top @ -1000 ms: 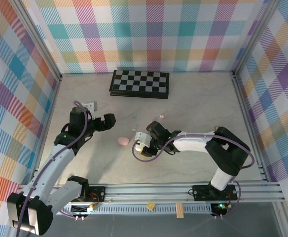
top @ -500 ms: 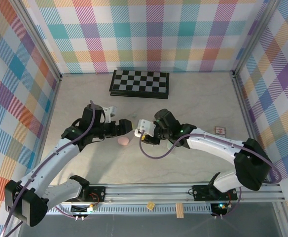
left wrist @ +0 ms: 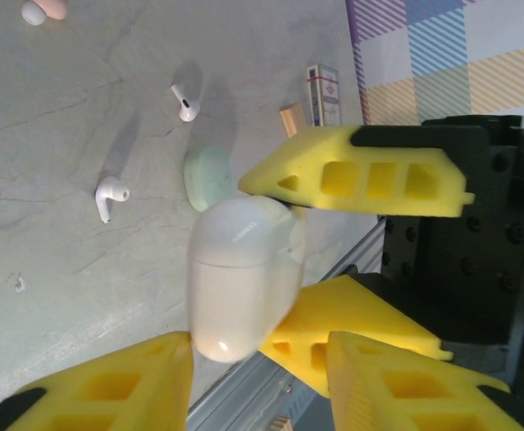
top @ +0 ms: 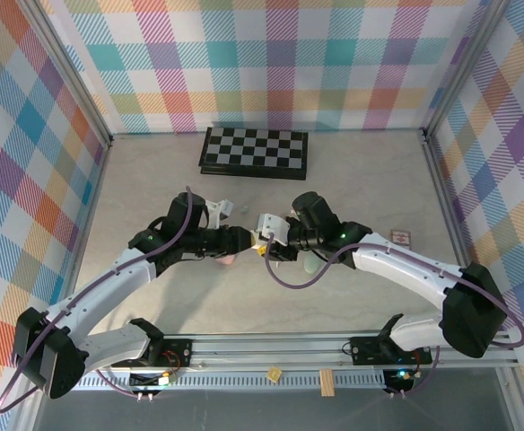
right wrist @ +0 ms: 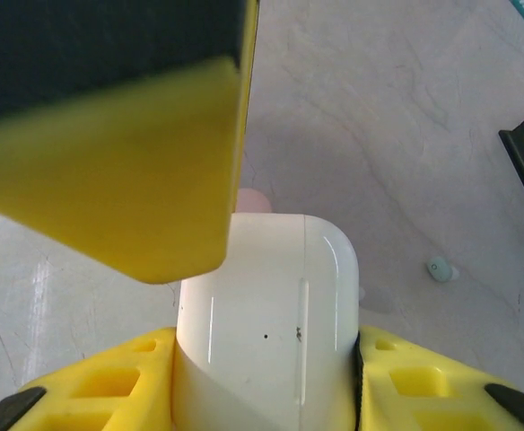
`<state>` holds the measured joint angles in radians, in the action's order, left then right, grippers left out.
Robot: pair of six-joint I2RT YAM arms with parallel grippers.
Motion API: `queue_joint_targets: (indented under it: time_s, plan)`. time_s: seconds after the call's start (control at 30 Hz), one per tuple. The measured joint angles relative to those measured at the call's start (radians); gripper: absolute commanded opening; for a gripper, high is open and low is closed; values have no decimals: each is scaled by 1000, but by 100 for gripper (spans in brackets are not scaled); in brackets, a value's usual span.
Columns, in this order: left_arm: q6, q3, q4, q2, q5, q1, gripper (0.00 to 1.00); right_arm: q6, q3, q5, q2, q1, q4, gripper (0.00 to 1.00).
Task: Insert wireless bluetooth earbuds into charging case
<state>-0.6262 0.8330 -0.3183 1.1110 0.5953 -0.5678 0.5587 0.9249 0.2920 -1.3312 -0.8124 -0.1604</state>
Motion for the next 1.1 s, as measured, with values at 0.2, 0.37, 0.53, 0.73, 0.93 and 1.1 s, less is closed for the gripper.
queue_joint_targets:
  time_s: [0.2, 0.37, 0.53, 0.73, 0.93, 1.1]
  plan:
    - [-13, 0, 40, 25, 10, -13, 31, -4, 0, 40, 11, 1, 2, 35]
    - [-19, 0, 48, 26, 9, -13, 21, -5, 0, 50, 16, 12, -1, 35]
    - [-10, 0, 56, 22, 3, -13, 6, -25, 0, 51, 16, 16, 1, 60]
    - [92, -43, 117, -55, -10, -19, 5, -68, -9, 93, 54, 38, 33, 83]
    - [303, -156, 271, -124, -12, -19, 1, -209, -54, 241, 152, 138, 154, 84]
    - [486, -223, 445, -117, 2, -19, 4, -343, -94, 328, 194, 183, 247, 84]
